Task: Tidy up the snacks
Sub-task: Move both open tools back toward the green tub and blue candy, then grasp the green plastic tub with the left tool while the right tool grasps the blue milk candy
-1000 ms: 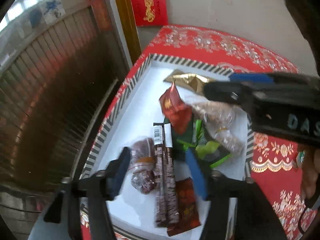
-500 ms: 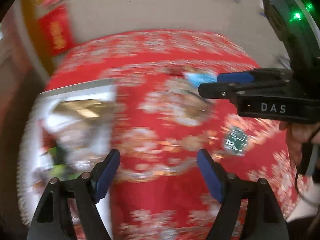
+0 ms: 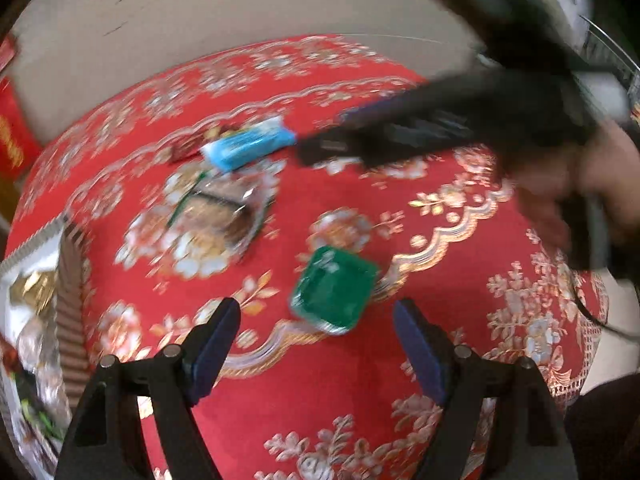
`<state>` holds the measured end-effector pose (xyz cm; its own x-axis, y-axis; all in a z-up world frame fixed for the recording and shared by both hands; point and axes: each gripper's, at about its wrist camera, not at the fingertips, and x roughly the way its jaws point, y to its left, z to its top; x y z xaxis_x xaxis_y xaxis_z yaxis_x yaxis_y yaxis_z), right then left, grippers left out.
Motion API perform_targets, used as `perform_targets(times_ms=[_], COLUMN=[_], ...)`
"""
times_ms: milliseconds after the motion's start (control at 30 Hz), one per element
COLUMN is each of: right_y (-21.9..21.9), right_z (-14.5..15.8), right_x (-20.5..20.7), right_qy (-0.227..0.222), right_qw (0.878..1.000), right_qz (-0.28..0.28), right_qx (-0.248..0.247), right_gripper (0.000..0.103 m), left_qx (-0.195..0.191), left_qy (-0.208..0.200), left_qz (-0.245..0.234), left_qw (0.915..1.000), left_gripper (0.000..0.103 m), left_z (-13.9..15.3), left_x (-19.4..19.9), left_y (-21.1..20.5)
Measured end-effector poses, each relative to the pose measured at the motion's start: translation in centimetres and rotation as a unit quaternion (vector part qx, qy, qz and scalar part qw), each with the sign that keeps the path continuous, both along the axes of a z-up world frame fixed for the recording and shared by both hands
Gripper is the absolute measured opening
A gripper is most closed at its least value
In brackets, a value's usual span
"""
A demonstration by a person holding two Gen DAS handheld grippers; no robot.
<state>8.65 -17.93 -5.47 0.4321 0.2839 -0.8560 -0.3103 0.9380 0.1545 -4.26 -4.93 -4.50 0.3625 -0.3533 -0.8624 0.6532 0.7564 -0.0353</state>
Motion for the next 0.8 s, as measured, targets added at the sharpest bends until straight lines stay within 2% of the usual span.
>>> perform_targets(times_ms=[200, 267, 333, 400, 633, 800], right_y=[1.8, 2.2, 2.5, 3.0, 3.6, 4.1], right_z=[-0.9, -1.2, -1.6, -2.1, -3.2, -4.1], right_x=[4.7, 5.7, 6.8, 7.9, 10.0, 9.8], right_qy=[0.009, 0.008, 0.015, 0.019, 0.036, 0.036], right_qw=[0.999, 0.999, 0.998, 0.996, 0.989, 0.983], right_qz=[0.042, 0.053, 0.068, 0.092, 0.139, 0.163], right_qx=[0.007, 0.0, -0.004, -0.013, -0.04, -0.076], right_gripper=[0.052, 0.052, 0.052, 0.052, 0.052, 0.052], left_qx=[0.025, 0.026, 0.032, 0.033, 0.034, 0.032], left_qy=[-0.003, 0.004, 0.015, 0.022, 0.032, 0.035], left_qz=[-0.014, -0.018, -0.022, -0.027, -0.026, -0.024], left_qw=[0.9996, 0.9995, 0.9991, 0.9989, 0.9986, 0.9986], left_gripper=[0.08, 0.071, 0.056, 0.051, 0.049, 0.048], left_z=[-1.1, -1.3, -1.9, -2.1, -2.7, -2.7], left_x=[0.9, 1.2, 1.6, 1.8, 2.3, 2.2], left_y=[-1.4, -1.6, -1.9, -2.1, -2.3, -2.3])
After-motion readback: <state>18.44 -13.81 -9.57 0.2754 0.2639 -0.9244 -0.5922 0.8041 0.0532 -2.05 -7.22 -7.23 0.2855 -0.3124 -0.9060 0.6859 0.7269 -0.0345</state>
